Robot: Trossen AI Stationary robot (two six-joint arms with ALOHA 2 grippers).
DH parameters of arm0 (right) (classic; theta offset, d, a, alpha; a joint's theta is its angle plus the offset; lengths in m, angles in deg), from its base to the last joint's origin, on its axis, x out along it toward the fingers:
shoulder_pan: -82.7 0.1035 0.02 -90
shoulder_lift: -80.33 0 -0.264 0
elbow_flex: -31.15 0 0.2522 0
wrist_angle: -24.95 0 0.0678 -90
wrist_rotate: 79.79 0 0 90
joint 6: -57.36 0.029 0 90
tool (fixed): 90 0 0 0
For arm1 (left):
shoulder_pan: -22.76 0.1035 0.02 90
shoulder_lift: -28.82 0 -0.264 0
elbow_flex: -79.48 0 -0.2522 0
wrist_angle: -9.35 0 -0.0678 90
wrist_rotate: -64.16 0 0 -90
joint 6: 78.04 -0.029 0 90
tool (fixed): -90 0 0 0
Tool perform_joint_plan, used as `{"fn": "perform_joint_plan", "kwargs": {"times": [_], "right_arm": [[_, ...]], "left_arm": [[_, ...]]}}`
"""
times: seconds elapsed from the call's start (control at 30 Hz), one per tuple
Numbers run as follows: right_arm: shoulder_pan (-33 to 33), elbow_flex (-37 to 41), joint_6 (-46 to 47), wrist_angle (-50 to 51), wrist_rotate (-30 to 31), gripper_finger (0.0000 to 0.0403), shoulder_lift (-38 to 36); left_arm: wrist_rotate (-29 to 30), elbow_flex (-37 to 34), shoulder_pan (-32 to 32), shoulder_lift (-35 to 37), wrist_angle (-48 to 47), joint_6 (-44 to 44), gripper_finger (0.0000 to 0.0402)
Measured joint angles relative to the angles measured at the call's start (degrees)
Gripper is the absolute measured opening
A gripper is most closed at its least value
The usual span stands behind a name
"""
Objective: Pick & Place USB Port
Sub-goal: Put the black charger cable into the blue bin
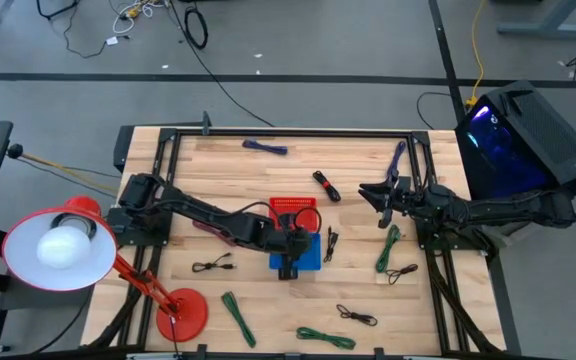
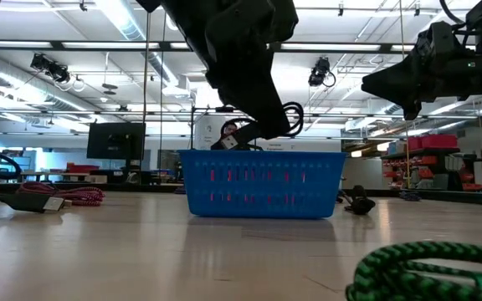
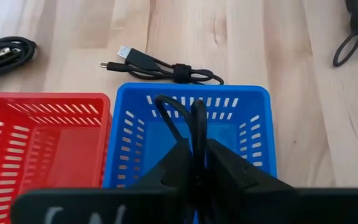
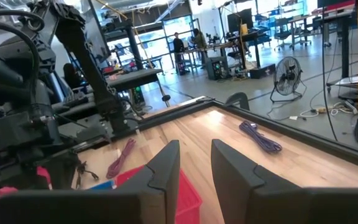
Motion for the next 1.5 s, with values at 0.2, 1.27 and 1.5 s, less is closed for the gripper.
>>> {"fn": "perform_joint_plan", "kwargs": {"times": [0.2,1.27,1.5], "right_arm": [[0.0,0.0,0.01,0.02,0.0,0.0095,0.0],[0.0,0.02,-0.25,2.08,0.0,0.0095,0.09],[0.0,0.0,0.18,2.05,-0.02,0.0095,0.09]], "left_arm": [[1.8,0.0,0.25,0.0,-0.17,-0.74,0.0089],[-1.96,0.07,-10.82,9.16,-55.56,26.8,0.014],[-2.73,0.07,-19.23,9.11,-57.87,39.84,0.014]]}}
